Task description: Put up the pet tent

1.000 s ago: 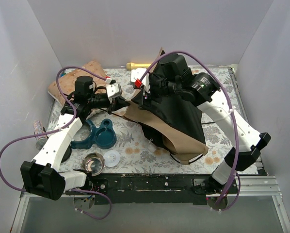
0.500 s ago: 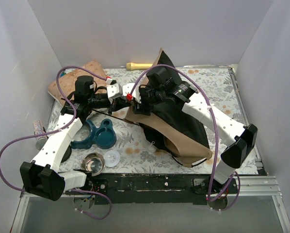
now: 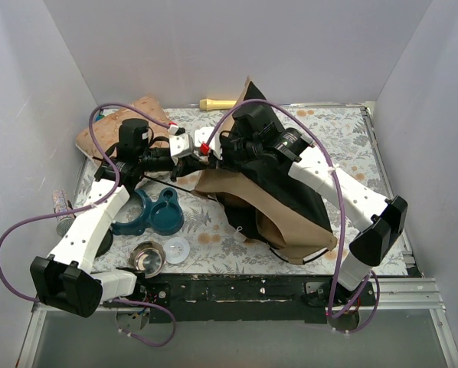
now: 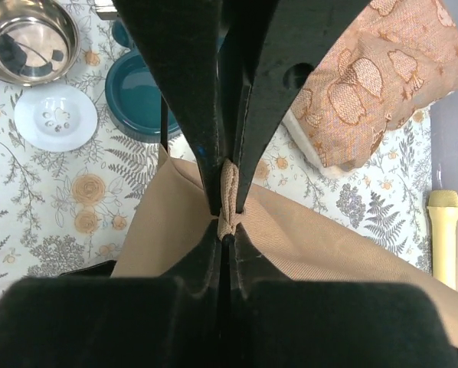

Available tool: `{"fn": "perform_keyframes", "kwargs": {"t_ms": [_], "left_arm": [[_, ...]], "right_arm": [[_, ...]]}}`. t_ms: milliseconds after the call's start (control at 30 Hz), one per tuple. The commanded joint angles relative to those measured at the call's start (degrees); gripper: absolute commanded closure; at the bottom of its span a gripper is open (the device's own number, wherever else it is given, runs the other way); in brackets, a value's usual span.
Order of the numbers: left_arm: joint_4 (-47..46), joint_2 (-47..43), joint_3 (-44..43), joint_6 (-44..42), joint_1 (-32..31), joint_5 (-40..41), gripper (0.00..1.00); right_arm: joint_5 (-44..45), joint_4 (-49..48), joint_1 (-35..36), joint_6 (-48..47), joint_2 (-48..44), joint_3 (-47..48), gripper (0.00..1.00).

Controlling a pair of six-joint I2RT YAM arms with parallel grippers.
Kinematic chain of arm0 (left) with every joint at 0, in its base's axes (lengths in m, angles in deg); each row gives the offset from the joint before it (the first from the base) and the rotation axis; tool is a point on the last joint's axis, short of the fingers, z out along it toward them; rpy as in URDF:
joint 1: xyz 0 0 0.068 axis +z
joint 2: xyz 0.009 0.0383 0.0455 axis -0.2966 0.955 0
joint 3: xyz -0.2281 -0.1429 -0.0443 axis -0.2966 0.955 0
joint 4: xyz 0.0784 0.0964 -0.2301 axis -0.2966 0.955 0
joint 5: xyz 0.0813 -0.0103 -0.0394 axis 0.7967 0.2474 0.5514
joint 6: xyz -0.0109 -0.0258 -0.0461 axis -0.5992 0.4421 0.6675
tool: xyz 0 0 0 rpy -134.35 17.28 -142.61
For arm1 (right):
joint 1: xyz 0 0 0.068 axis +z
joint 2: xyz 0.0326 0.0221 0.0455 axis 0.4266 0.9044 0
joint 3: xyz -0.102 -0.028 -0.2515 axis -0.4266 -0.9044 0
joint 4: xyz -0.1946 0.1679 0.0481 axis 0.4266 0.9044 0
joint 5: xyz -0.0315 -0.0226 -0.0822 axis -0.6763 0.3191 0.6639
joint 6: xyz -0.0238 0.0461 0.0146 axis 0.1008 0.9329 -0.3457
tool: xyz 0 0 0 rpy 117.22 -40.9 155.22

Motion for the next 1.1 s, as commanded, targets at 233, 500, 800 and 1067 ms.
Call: {"fn": "perform_keyframes", "kwargs": {"t_ms": [233,500,800,1067], "left_arm": [[-19.5,-6.2,-12.0,48.4,6.6,15.3,0.23],[-25.2,-11.1,-17.7,58.6,9.1,41.8,0.28],[-26.8,-20.0,-0.2,56.3,11.7,48.6,0.4],[-36.9,-17.6,1.6,56.9,11.9,45.2,0.4]], "right_arm": [[-3.7,-10.7,-9.5,17.5,-4.1,0.8,0.99],[-5.1,-17.7,-15.1,31.6,-4.8,1.7,0.99],[-14.3,-27.3,-19.4,47.4,-5.5,1.5,0.99],[-16.5,-28.7,-19.7,49.1,-7.4,-0.4,0.99]]}}
